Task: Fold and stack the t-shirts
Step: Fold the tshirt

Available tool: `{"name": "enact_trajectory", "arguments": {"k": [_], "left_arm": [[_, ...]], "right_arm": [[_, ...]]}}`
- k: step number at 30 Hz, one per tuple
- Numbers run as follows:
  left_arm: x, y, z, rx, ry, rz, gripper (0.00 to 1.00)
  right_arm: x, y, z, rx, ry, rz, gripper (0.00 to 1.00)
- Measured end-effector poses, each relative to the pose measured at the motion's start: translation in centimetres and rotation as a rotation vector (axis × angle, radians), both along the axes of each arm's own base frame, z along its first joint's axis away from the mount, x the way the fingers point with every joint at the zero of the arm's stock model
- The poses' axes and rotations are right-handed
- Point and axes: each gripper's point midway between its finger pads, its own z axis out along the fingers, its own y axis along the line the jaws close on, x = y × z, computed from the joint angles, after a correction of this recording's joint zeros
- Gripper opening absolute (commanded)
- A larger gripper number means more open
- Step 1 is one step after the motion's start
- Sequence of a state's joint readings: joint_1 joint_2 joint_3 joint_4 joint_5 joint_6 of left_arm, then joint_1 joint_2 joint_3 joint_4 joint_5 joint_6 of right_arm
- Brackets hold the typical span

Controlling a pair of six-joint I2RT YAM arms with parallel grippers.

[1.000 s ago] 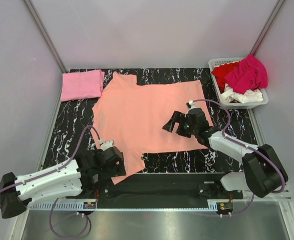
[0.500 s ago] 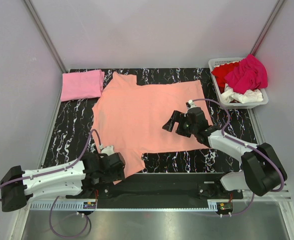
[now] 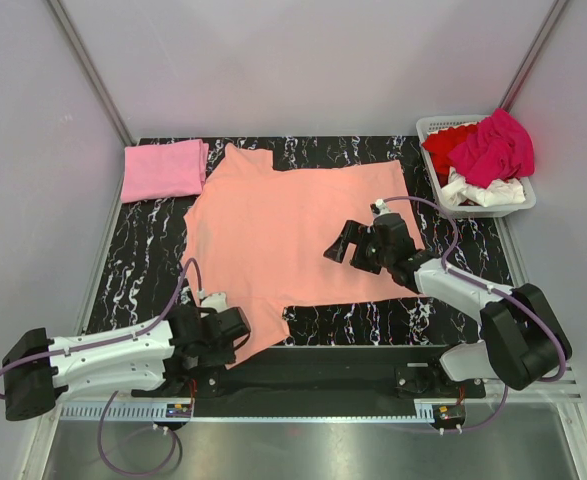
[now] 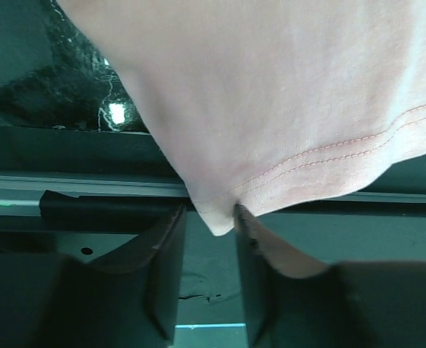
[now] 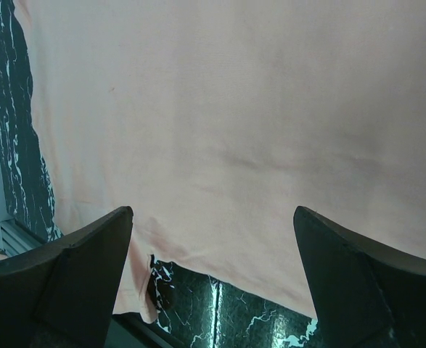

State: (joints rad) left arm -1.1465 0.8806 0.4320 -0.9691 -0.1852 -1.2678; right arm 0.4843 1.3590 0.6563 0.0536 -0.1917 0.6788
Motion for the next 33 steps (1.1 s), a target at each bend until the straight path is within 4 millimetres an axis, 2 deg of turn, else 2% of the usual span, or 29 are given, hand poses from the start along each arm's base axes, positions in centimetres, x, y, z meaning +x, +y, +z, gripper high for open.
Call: {"name": "enact_trajectory", "arguments": {"k": [6,9,11,16,18,21,26,28,33], "left_arm": [[0.0,0.3,0.0,0.012,-0.002,-0.007,0.20],[0.8,-1.6,-0.4,-0.066,-0.038,0.001,0.06],[1.0,-2.0,-1.1,-0.074,-0.044,0.005,0.00],[1.4,-2.4,-1.1,-0.092,-0.063,0.006,0.00],[1.5,-2.4,-0.7,-0.100,-0.074,0.008,0.00],[2.0,-2.8,0.6,-0.132,-0.102,0.010,0.00],[3.2,-3.5,3.8,-0.176,-0.172,0.013,0.00],[3.6,-3.7,4.6,-0.182,-0.192,0.016,0.00],[3.5,-2.9,4.8,-0.158,-0.196,0.019,0.00]], "right_arm": [[0.1,-0.1,0.1,-0.003,-0.003,-0.007,1.00],[0.2,-0.2,0.0,-0.009,-0.002,-0.016,1.00],[0.1,-0.4,0.1,-0.013,0.001,-0.023,1.00],[-0.6,-2.3,1.2,-0.061,-0.005,-0.092,1.00],[-1.0,-4.4,1.8,-0.108,-0.004,-0.173,1.00],[-1.6,-8.5,2.6,-0.165,0.015,-0.339,1.00],[-2.2,-19.0,2.1,-0.209,0.125,-0.741,0.99],[-3.2,-21.7,1.1,-0.222,0.182,-0.845,0.98],[-5.2,-25.6,-1.3,-0.244,0.311,-0.996,0.92]]}}
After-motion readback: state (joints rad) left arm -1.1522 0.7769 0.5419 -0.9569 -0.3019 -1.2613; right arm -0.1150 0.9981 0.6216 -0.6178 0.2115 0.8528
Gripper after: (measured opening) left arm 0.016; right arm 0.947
